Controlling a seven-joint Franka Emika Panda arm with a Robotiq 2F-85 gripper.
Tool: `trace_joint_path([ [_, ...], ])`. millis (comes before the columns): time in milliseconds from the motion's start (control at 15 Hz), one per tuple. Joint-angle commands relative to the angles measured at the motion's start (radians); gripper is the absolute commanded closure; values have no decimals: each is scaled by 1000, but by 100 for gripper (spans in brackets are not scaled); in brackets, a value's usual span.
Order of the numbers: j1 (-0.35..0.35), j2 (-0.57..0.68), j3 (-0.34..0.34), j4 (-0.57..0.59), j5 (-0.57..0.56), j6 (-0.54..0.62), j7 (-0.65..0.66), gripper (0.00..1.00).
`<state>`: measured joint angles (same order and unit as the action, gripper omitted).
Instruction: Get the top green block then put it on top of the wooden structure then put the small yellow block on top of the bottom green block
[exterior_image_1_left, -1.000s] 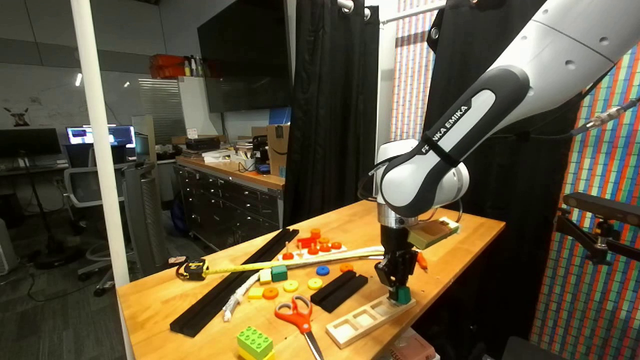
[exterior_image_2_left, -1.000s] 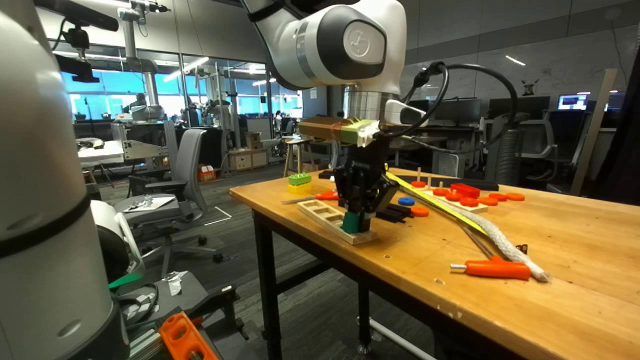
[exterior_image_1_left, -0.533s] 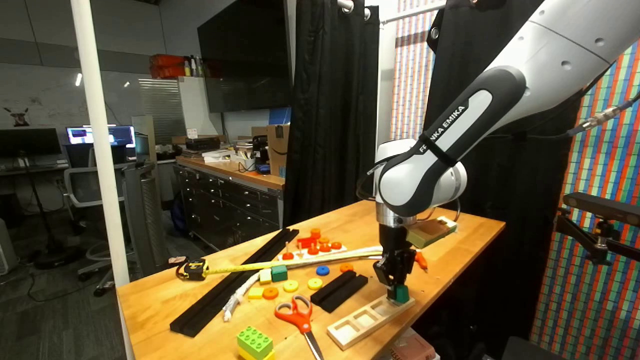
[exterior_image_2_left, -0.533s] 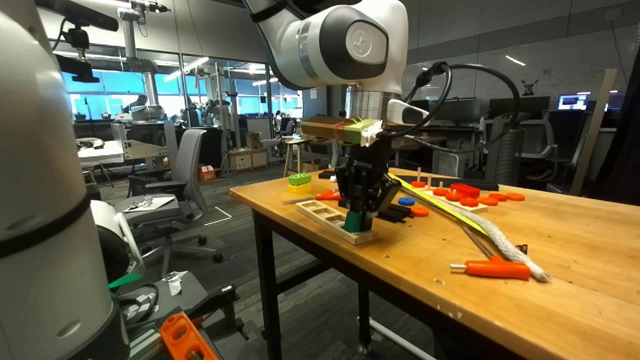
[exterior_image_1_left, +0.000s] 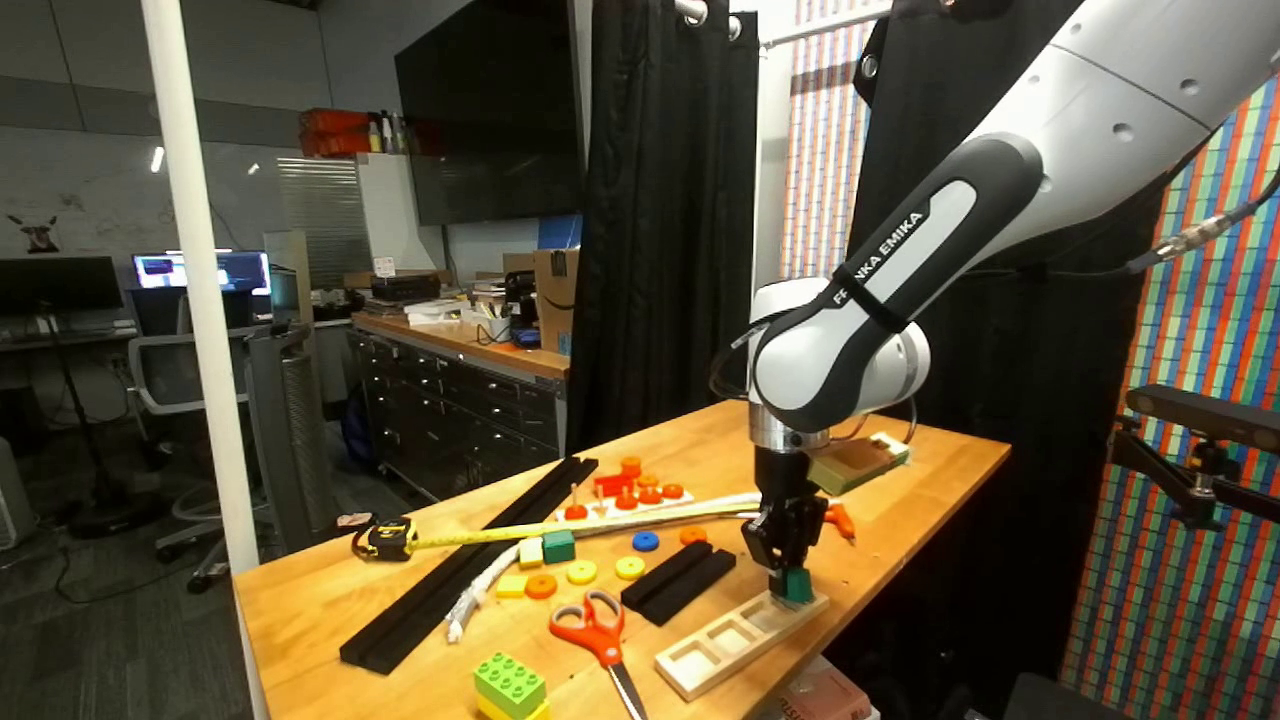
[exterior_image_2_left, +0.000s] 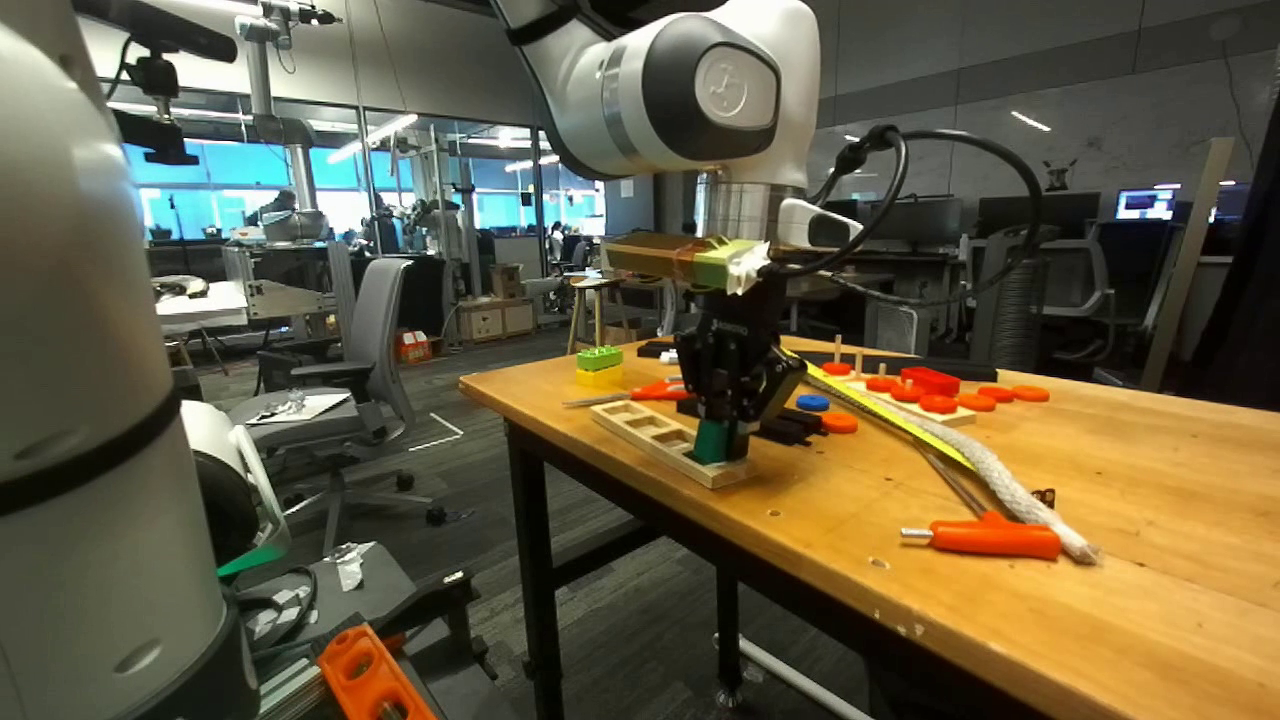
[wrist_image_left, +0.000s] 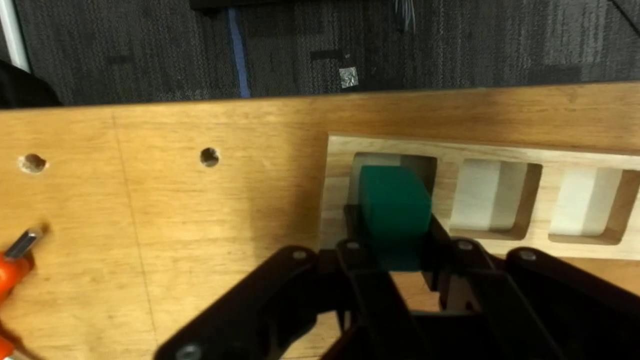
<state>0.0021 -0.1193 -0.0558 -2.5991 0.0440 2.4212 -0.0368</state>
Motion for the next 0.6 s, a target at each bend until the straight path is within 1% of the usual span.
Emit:
trace_joint_path([
  [0,-7,13,0,17,49,15,-29,41],
  [133,-7,14,0,17,59,13,-29,27],
  [200,-8,14,0,17,62,13,-28,17],
  [333,-8,13,0,16,65,12,-27,2],
  [400,-8,13,0,16,67,11,-27,0],
  [533,-6,-3,9,19,52,1,-3,0],
])
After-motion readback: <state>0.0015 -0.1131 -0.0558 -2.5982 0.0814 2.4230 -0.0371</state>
